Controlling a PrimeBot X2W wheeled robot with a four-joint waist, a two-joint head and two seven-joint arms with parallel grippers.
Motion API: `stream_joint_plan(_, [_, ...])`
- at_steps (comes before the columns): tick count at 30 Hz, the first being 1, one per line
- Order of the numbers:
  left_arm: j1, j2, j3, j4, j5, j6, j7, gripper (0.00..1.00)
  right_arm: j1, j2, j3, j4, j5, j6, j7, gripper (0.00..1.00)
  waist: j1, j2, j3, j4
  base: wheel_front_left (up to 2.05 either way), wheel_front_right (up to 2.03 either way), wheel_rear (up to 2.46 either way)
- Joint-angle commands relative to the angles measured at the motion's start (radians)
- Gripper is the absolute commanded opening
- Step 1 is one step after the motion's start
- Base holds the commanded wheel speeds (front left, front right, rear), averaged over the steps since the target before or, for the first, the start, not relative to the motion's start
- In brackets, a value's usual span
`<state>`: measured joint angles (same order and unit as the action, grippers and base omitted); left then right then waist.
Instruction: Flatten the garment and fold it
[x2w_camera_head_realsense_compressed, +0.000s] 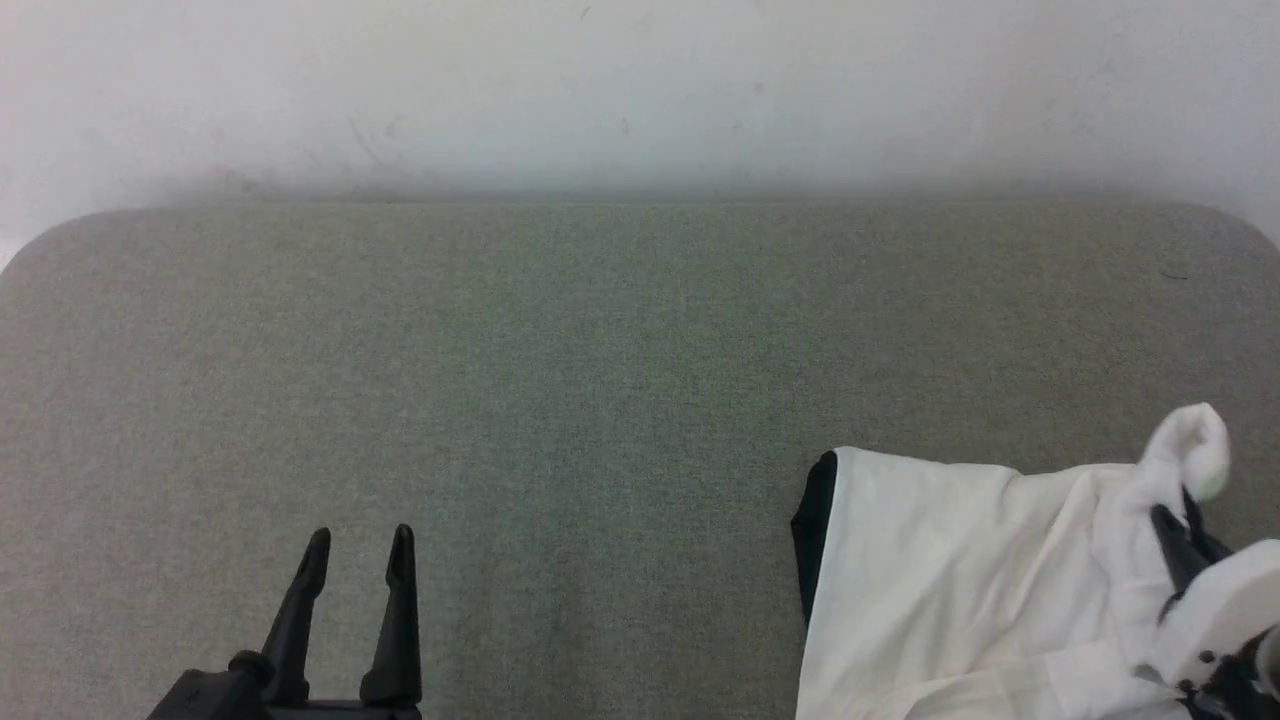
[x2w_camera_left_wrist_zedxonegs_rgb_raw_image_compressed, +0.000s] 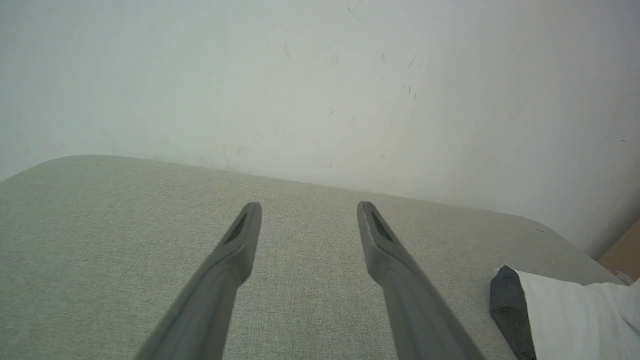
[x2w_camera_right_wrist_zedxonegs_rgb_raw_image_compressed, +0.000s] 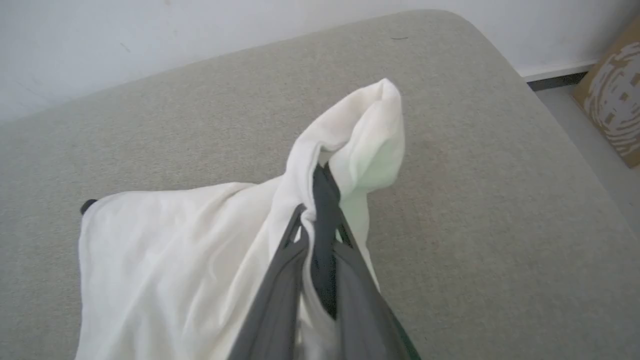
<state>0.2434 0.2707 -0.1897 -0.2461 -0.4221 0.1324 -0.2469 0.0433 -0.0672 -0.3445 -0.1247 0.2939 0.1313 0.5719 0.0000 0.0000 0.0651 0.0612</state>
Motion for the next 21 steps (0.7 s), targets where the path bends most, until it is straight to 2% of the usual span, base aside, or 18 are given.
stream_joint_plan(1, [-0.009, -0.003, -0.001, 0.003, -0.002, -0.003, -0.004, 1.00, 0.000, 0.003, 0.013, -0.011, 0.008, -0.001, 0.002, 0.00, 0.0000, 0.0000, 0.003, 0.004, 0.00, 0.00, 0.00])
stream_joint_plan(6, [-0.018, -0.018, -0.003, 0.017, -0.009, -0.007, -0.007, 1.00, -0.007, 0.007, 0.172, -0.087, 0.033, -0.001, 0.047, 0.00, 0.0000, 0.0000, 0.010, 0.028, 0.00, 0.00, 0.00])
stream_joint_plan(12, [-0.031, -0.032, -0.002, 0.029, -0.011, -0.016, -0.010, 1.00, -0.033, 0.006, 0.336, -0.087, 0.050, -0.001, 0.087, 0.00, 0.0000, 0.0000, 0.029, 0.070, 0.00, 0.00, 0.00])
stream_joint_plan(16, [-0.041, -0.041, -0.001, 0.036, -0.012, -0.022, -0.012, 1.00, -0.047, 0.008, 0.390, -0.045, 0.048, -0.001, 0.104, 0.00, 0.0000, 0.0000, 0.045, 0.101, 0.00, 0.00, 0.00])
stream_joint_plan(21, [-0.052, -0.056, -0.001, 0.049, -0.012, -0.033, -0.013, 1.00, -0.066, 0.010, 0.389, 0.052, 0.007, -0.001, 0.100, 0.00, 0.0000, 0.0000, 0.061, 0.133, 0.00, 0.00, 0.00])
